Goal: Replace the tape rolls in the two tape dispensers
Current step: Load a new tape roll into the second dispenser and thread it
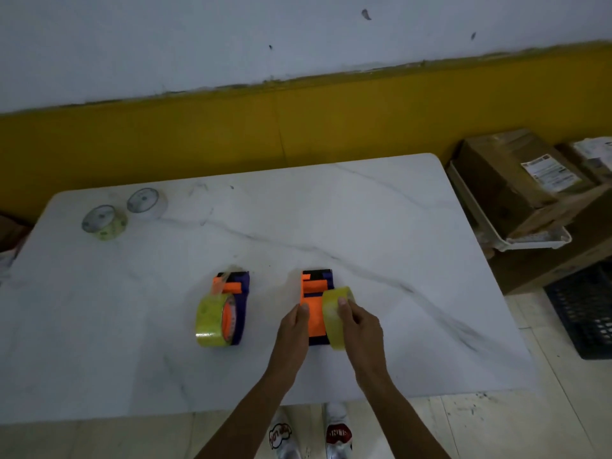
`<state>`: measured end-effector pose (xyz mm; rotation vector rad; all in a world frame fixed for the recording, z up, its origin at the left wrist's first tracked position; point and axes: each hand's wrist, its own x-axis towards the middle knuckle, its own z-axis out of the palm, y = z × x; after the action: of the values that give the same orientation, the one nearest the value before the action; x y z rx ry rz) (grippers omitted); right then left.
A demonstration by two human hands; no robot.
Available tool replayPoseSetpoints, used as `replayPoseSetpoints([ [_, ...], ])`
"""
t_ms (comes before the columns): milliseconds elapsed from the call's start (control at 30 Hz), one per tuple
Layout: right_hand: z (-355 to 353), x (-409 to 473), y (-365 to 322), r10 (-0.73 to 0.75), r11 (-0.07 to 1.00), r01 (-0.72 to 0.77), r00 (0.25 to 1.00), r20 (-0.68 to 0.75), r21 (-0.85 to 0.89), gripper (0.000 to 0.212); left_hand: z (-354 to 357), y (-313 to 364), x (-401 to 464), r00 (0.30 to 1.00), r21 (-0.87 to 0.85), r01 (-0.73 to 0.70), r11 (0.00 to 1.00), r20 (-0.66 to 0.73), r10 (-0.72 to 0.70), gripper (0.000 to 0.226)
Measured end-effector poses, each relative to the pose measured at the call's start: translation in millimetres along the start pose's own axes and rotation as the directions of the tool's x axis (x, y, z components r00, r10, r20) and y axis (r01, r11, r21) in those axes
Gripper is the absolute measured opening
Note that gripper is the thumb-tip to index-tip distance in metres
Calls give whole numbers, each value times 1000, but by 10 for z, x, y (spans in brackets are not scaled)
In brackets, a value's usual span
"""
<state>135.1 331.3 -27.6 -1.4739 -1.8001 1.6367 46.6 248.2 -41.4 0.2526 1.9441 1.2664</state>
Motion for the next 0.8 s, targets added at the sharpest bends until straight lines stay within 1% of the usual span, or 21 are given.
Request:
replayPoseSetpoints([
  [67, 40, 26, -20, 89, 995, -89, 996, 0, 48, 43, -16, 9, 17, 1000, -21, 0, 1000, -3, 0, 50],
  [167, 45, 32, -65, 139, 987, -144, 988, 68, 74, 43, -39, 4, 87, 1000, -73, -2, 997, 0, 2, 47],
  [233, 42, 0, -118, 145, 985, -152, 986, 83, 84, 45, -61, -21, 115, 1000, -65, -5, 998, 30, 7, 42],
  [333, 76, -21, -224, 120, 992, -123, 991, 66, 42, 35, -75, -35, 120, 994, -77, 17, 997, 105, -9, 37],
  [467, 195, -36, -325, 157, 987, -159, 985, 71, 25, 33, -108, -41, 170, 981, -151, 75, 986, 187, -46, 38],
  [567, 219, -5, -329, 178, 984, -179, 983, 55, 19, 35, -153, -52, 214, 975, -176, 89, 980, 214, -50, 42],
  [633, 231, 21, -325, 193, 981, -194, 980, 54, 9, 39, -207, -81, 213, 977, -209, 103, 972, 205, -59, 45],
  [733, 285, 34, -318, 207, 978, -207, 978, 38, 10, 44, -285, -114, 250, 974, -247, 125, 961, 214, -72, 55],
  [800, 321, 68, -312, 222, 975, -223, 975, 28, 20, 45, -299, -101, 266, 971, -267, 139, 954, 226, -78, 48],
])
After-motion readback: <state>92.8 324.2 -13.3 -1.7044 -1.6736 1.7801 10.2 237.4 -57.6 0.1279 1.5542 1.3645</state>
